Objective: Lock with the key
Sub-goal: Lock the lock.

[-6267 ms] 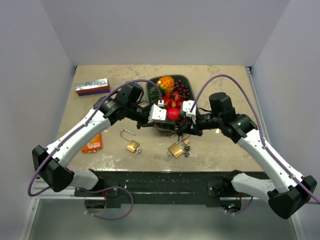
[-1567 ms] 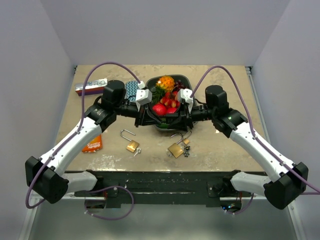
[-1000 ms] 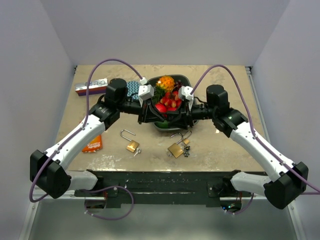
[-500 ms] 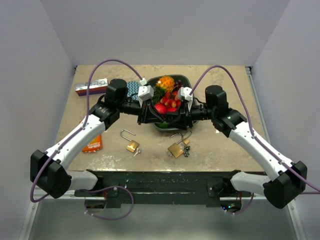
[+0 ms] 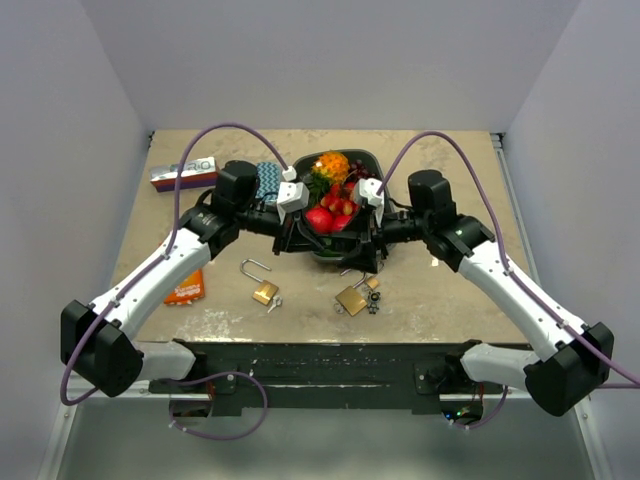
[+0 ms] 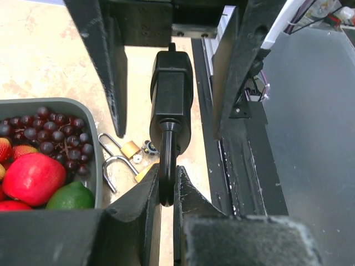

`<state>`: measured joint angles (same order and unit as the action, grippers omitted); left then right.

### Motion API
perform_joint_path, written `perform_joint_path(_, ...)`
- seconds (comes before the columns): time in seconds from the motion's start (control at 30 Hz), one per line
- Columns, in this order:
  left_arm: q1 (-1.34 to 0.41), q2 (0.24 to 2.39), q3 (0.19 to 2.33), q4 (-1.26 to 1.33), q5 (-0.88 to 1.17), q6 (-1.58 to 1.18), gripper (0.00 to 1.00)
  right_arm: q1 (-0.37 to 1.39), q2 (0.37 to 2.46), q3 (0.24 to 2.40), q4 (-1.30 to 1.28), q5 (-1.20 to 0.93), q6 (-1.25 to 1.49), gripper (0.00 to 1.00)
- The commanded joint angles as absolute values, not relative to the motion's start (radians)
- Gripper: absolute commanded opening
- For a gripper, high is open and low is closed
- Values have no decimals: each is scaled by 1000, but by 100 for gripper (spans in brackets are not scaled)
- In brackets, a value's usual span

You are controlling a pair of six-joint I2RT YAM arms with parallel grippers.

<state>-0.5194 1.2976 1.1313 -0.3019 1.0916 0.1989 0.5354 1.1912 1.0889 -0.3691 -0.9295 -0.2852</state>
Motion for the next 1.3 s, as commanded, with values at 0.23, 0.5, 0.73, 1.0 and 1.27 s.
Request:
perform_joint_path(0.23, -509, 1269, 1186, -413, 1157, 442, 0, 474, 1172, 1239, -644, -919, -448, 78)
perform_joint_path(0.5, -499, 1302, 1209, -477, 1170, 505, 0, 468, 1166, 1241, -726, -904, -506, 72)
perform_joint_path(0.73, -499, 1330, 1233, -505, 1180, 531, 0, 469, 1183, 1249, -793, -890, -600, 48)
perform_joint_path(1.0, -499, 1339, 1243, -477, 1180, 506, 0, 468, 1218, 1249, -764, -885, -609, 38)
perform_joint_path(1.27, -497, 1347, 1243, -472, 1163, 492, 0, 463, 1227, 1252, -821, -876, -640, 2)
